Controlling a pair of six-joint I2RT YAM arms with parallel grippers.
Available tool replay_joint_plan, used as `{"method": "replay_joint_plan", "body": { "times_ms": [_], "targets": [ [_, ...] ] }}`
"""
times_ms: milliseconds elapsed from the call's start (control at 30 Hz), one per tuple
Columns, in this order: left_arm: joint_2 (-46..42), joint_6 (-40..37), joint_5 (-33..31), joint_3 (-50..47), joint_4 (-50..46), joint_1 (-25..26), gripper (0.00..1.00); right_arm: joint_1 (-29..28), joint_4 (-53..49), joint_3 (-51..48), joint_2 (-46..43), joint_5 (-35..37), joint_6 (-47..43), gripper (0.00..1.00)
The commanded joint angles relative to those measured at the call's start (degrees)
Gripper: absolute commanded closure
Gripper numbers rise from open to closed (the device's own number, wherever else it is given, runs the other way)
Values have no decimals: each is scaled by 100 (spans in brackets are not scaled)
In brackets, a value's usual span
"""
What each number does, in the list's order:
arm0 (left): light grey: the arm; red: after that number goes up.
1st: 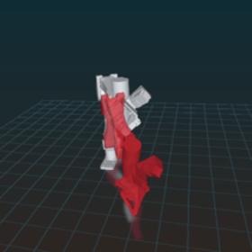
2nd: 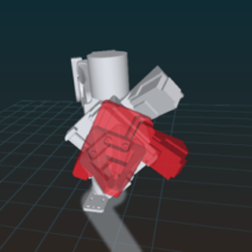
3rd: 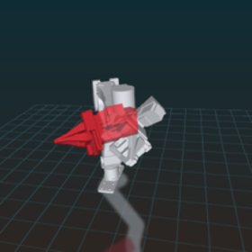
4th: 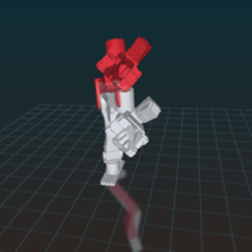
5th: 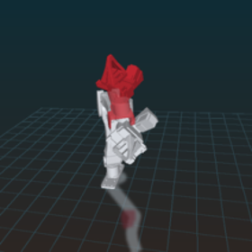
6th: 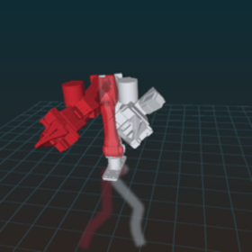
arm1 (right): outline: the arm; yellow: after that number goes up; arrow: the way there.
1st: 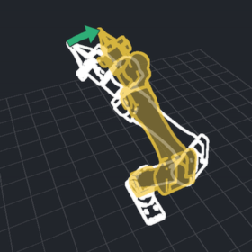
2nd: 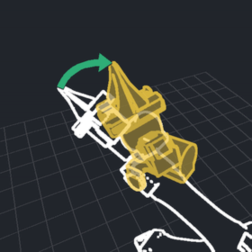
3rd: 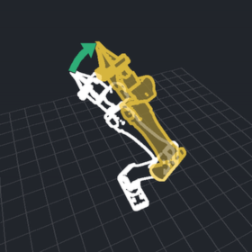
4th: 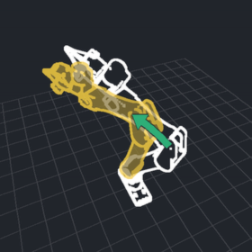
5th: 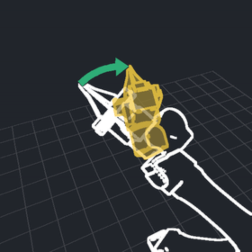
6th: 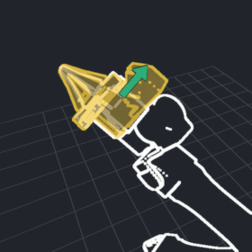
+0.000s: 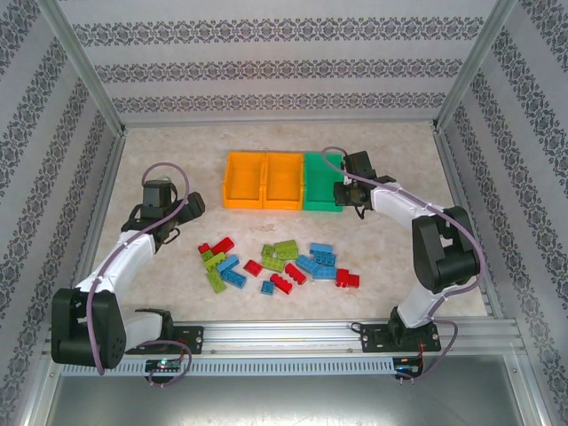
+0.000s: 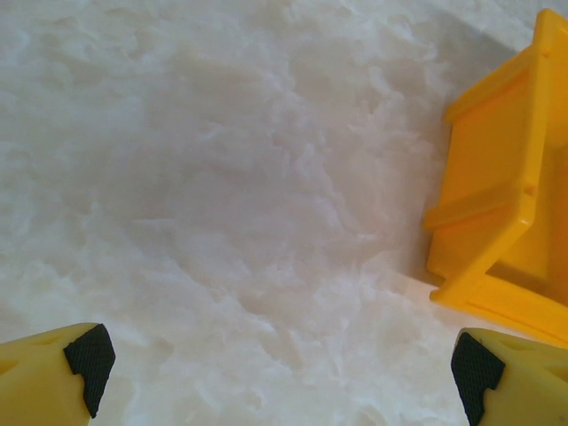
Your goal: Sort the legos into containers by color
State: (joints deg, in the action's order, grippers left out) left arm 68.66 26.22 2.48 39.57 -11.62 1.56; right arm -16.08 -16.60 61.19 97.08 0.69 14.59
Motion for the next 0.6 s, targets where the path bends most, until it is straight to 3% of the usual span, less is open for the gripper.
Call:
{"method": "replay_joint_plan", "body": {
  "times_ms": [0,167,267,567],
  "targets": [
    [-112,68,53,-103,-130,80,1,-79,-367,-194,-316,290,-98,72],
    [-150,50,92,-109,-139,112,1,-240,-507,-337,-888,414,123,37],
    [-211,34,78,-129,-132,148,1,-475,-644,-512,-1259,417,450,27],
    [-262,29,36,-158,-111,289,1,-1392,-1300,-1121,-1549,219,2266,19]
  ]
}}
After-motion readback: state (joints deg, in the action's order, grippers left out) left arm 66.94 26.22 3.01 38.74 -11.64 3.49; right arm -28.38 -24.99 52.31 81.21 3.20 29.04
